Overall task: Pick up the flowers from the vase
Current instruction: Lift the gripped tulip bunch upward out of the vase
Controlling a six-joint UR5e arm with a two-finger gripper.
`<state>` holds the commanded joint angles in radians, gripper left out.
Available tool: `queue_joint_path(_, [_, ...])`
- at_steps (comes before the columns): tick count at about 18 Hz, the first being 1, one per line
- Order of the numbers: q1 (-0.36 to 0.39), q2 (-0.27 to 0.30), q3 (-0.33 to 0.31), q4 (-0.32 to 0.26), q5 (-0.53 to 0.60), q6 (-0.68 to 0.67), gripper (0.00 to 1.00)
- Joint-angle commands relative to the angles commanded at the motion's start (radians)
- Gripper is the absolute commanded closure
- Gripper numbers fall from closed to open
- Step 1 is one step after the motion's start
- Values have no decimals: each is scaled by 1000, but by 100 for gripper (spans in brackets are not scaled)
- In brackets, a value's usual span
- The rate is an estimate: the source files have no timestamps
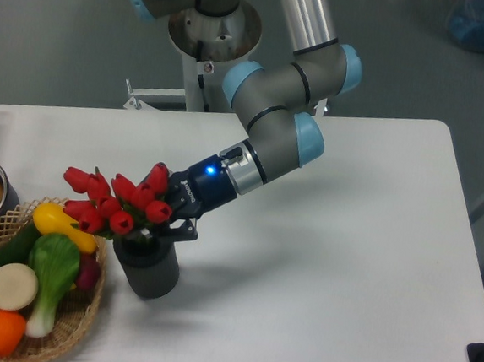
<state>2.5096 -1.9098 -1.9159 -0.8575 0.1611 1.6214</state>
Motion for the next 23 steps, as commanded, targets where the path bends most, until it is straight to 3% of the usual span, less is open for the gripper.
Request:
queue_joint_path(14, [15,89,2,0,-2,-77,62])
queue_joint_path(23, [8,101,12,-2,-26,-95,62])
